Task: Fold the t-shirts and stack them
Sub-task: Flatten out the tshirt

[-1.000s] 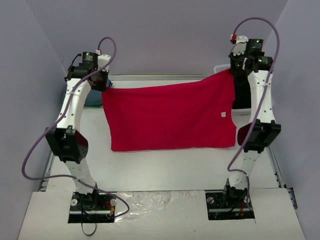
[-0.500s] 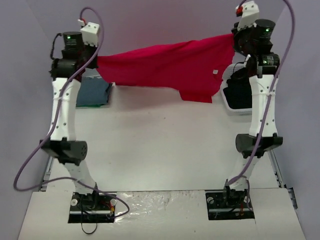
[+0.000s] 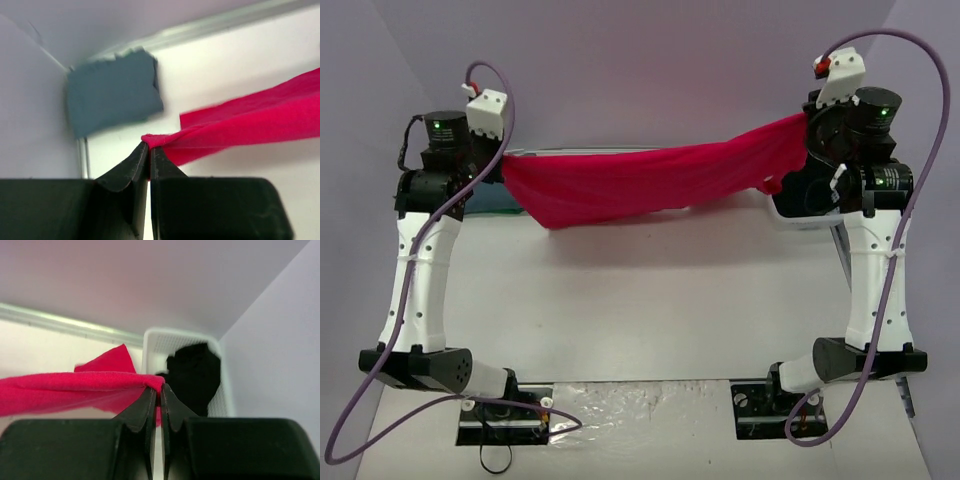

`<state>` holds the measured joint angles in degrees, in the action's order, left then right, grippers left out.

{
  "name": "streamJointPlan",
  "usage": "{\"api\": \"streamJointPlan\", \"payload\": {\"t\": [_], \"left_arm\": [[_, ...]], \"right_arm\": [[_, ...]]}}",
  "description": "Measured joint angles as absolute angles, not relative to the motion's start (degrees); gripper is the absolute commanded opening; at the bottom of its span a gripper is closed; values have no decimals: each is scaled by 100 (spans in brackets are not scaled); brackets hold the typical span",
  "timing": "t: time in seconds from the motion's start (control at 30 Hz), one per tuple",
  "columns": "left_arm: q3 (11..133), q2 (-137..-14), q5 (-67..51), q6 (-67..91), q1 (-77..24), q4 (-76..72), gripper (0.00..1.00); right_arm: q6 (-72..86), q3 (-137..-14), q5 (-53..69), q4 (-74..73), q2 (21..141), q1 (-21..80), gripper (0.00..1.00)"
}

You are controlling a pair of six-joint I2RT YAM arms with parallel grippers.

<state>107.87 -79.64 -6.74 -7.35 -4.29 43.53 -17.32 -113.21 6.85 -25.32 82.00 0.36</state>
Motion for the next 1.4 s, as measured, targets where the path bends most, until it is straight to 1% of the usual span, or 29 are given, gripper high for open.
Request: {"api": "streamJointPlan", "payload": {"t": [0.1,0.2,0.3,0.43,0.53,0.67,0.8,1.0,1.17,1.27,1.4], "left_arm": [[10328,-8075,-775,-731,-403,4633,2],[10431,-8178,-851,-701,-366,4821,2],[11026,-8252,-884,-628,-314,4880,2],[12149,-8377,-878,-471,-281,4689,2],[12682,-8412,-899,-375,-281,4499,2],[12814,-8431,-917,-287,-281,4338,2],[12532,-8591,-913,-283,-281,4281,2],[11730,-9102,-893,-276,-281,4209,2],[11660,-9880,-799,-246,-283,4154,2],[12081,-10477,-692,-233,-281,4180,2],[13375,-11404,-548,-217,-283,4219,2]], "right_arm": [[-1599,-10908,694,-2814,8189,-137,0],[-1479,-10888,685,-2991,8173,-261,0],[-1341,-11391,676,-3105,8195,-268,0],[-1179,-12687,604,-2976,8420,-266,0],[-1090,-13284,534,-2751,8523,-268,0],[-1024,-13319,534,-2598,8547,-268,0],[-1004,-12991,554,-2547,8746,-268,0],[-1004,-12575,692,-2567,9642,-268,0],[-1007,-12702,781,-2589,10617,-259,0],[-1022,-13141,797,-2644,11255,-231,0],[-1076,-14068,779,-2718,11950,-108,0]]}}
